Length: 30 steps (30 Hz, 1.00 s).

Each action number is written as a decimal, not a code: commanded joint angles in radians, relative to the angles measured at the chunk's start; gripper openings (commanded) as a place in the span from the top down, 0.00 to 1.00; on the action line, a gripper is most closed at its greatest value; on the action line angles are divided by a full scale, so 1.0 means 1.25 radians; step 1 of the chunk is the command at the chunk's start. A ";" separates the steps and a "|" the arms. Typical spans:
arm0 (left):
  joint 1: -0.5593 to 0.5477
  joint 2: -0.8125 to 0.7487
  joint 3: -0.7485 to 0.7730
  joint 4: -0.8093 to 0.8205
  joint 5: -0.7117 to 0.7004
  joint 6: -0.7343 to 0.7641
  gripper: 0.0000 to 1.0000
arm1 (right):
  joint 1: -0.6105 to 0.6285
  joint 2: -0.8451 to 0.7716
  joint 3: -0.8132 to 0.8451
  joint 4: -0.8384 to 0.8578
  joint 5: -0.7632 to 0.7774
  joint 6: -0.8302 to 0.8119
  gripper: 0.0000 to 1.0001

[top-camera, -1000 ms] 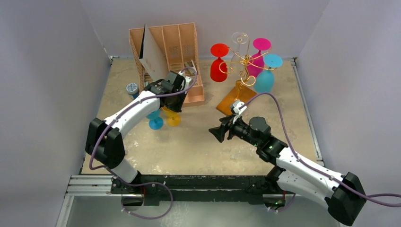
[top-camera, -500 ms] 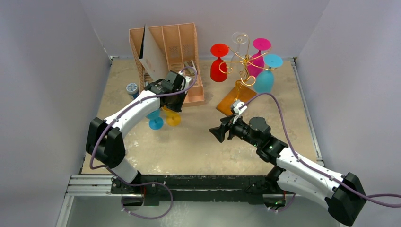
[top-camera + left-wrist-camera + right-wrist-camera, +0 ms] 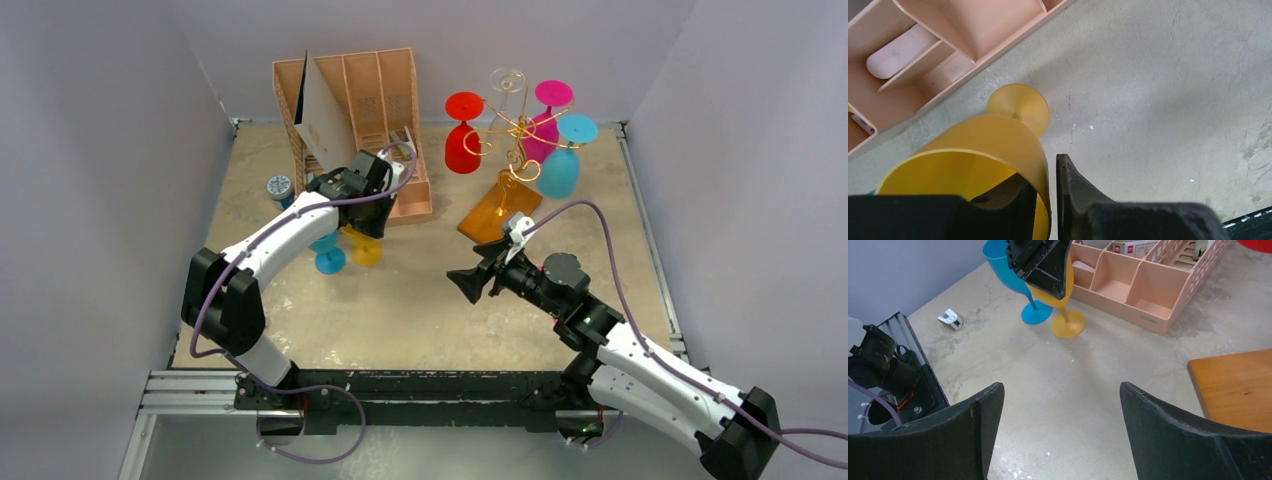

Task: Take the wine glass off the wine glass rack
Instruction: Place the wine glass at the center of the board, then pick up the wine glass from the wine rack.

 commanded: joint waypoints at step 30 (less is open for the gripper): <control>0.009 -0.208 0.093 -0.115 0.012 -0.084 0.27 | -0.005 0.346 0.562 -0.703 0.086 0.165 0.01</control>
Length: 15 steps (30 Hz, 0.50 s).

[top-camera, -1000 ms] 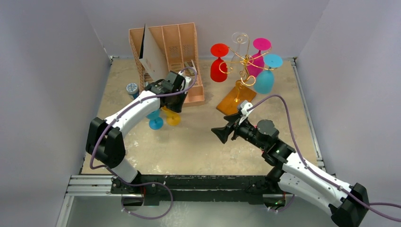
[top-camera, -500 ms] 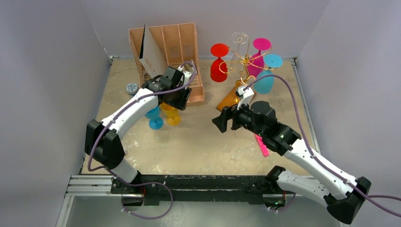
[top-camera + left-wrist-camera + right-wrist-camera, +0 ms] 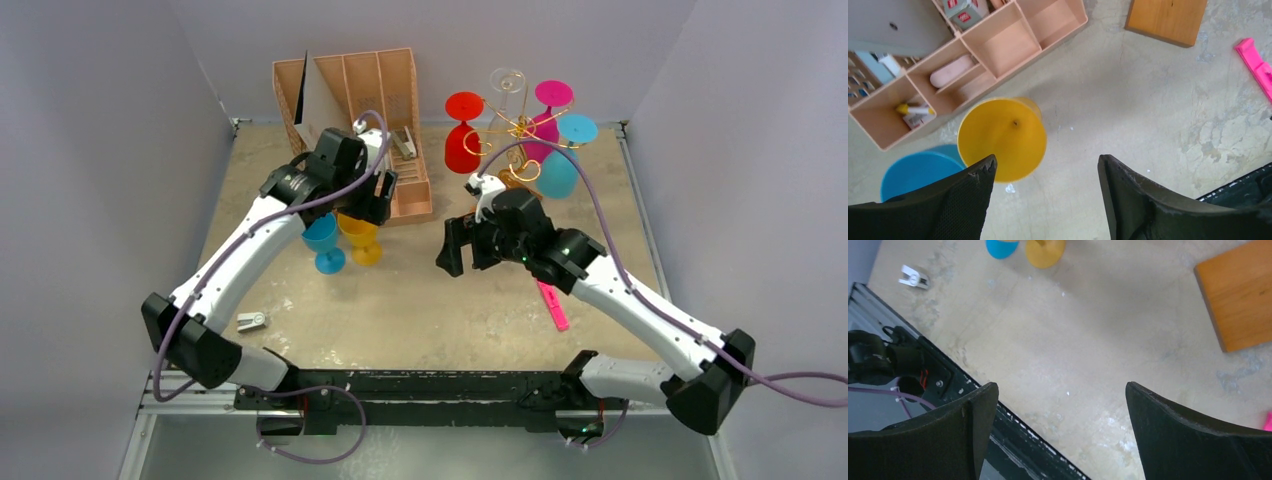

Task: Take the wine glass off the wine glass rack
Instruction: Pick up the wine glass from the wine rack.

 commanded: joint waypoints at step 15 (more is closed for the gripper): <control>0.007 -0.222 -0.033 -0.106 0.062 -0.185 0.23 | -0.303 -0.067 0.187 -0.417 -0.111 0.089 0.01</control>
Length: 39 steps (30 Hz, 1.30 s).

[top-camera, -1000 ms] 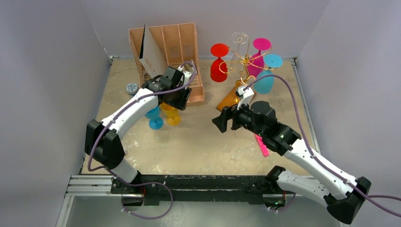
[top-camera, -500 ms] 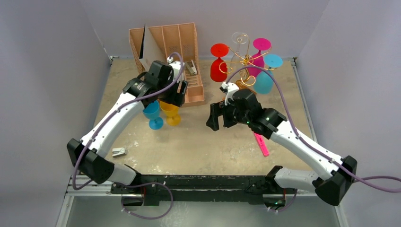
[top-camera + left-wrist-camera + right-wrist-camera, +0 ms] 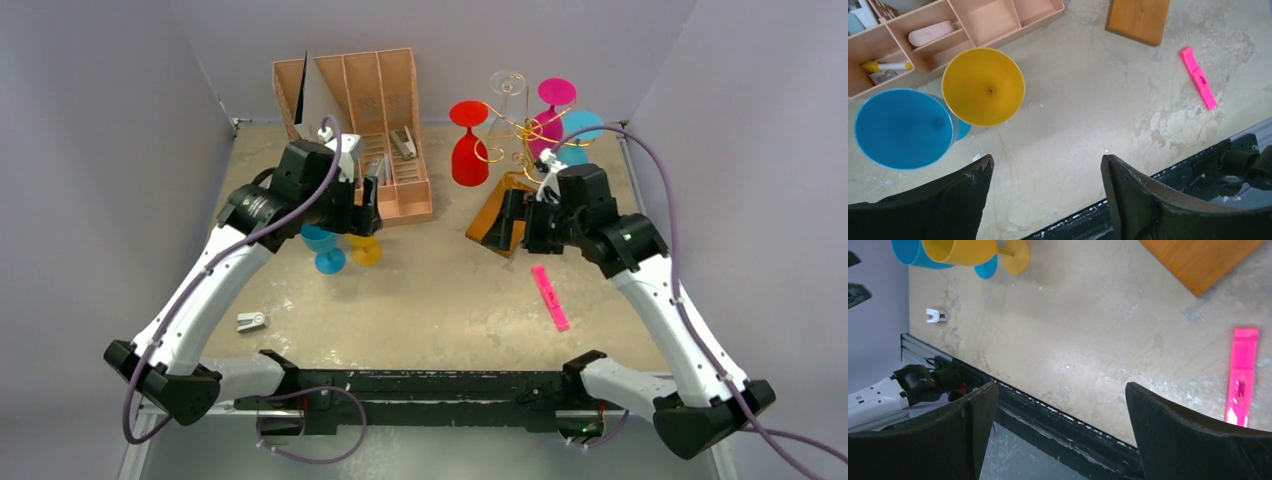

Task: Take the wine glass off the wine glass rack
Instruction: Pick up the wine glass from the wine rack.

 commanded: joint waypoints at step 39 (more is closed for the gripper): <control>0.006 -0.187 -0.090 0.100 0.134 -0.033 0.12 | -0.568 0.051 0.044 0.054 -0.093 0.252 0.09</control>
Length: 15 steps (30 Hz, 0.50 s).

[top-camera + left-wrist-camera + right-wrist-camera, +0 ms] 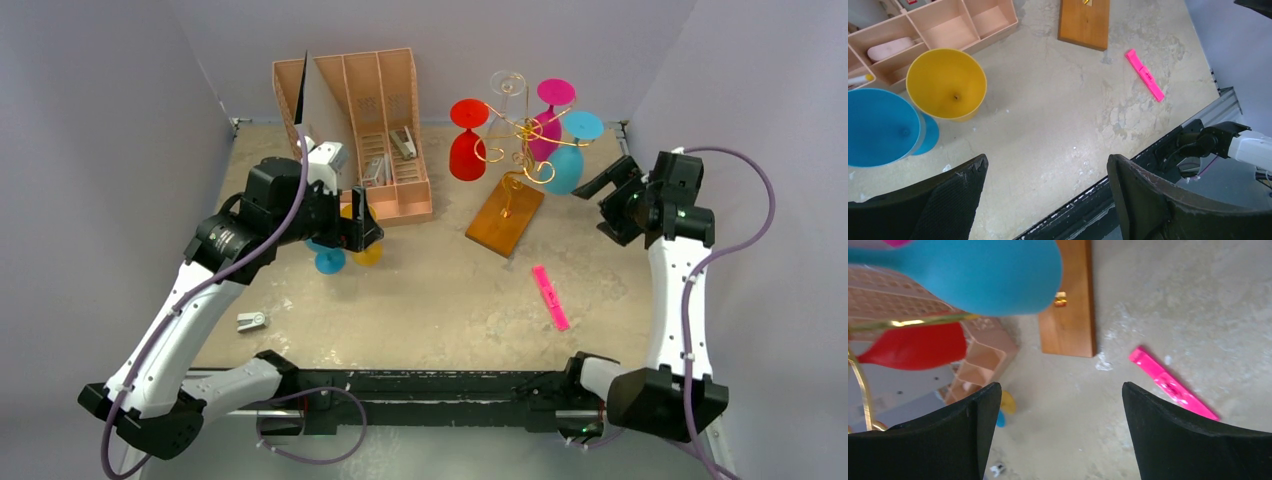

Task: Take the wine glass off the wine glass rack
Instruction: Pick up the wine glass from the wine rack.

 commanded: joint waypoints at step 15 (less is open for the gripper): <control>0.005 -0.075 -0.093 0.109 0.070 0.005 0.12 | -0.035 -0.025 0.057 0.157 -0.142 0.207 0.10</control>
